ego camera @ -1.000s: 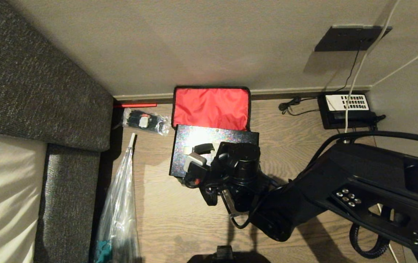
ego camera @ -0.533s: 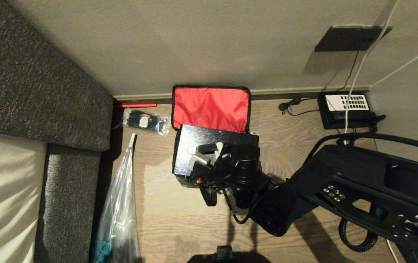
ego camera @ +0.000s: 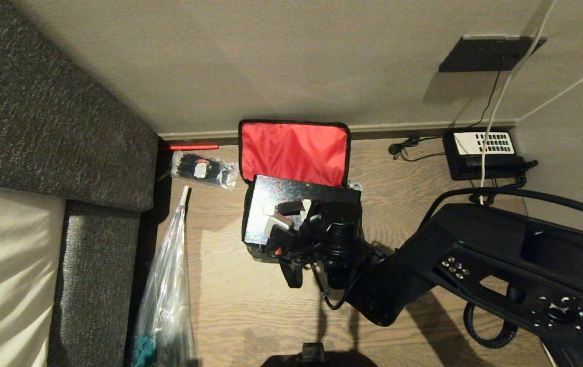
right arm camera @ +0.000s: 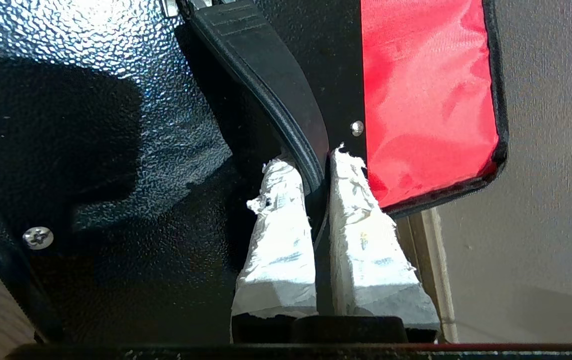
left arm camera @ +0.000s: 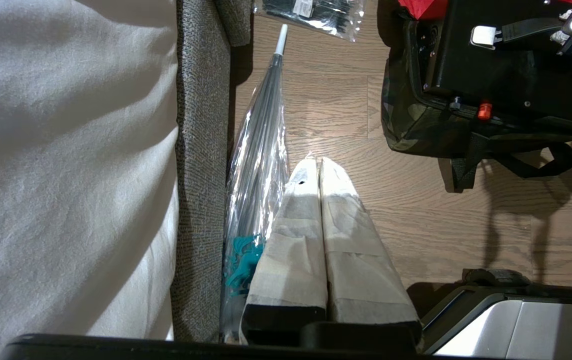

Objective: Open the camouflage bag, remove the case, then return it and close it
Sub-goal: Place the black box back

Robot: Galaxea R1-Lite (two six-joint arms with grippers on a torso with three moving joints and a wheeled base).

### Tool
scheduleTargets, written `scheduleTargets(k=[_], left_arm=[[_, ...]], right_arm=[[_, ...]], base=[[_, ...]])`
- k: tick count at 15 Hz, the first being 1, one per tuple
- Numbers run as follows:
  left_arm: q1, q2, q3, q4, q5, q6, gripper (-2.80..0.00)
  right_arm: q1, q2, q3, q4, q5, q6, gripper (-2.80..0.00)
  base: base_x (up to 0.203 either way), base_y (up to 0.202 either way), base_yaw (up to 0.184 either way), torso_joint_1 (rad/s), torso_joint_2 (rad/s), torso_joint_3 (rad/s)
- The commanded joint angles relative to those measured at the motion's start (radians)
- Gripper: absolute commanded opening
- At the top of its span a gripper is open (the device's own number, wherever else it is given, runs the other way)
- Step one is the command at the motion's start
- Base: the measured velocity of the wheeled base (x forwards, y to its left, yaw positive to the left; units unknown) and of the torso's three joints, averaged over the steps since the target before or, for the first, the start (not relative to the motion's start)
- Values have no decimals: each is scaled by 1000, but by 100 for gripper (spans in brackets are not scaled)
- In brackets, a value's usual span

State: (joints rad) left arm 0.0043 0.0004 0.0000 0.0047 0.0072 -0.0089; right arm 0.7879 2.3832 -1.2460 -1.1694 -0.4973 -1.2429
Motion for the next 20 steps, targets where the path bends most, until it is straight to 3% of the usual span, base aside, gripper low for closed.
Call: scheduleTargets(k=[1,5,16,20], left_arm=[[0,0,3,0,0,0,-280],[0,0,3,0,0,0,-280],[0,0,3,0,0,0,-280],[0,0,3,0,0,0,-280]], right_arm=[[6,-48,19,4,-4,-13,-280],[44,-176,45,157,-2,-6,-280],[71,-180,39,169,19,-13,-280],[43,-270,67,213,-37,10,-280]], base=[[0,0,0,0,0,0],[0,0,0,0,0,0],[0,0,0,0,0,0],[0,0,0,0,0,0]])
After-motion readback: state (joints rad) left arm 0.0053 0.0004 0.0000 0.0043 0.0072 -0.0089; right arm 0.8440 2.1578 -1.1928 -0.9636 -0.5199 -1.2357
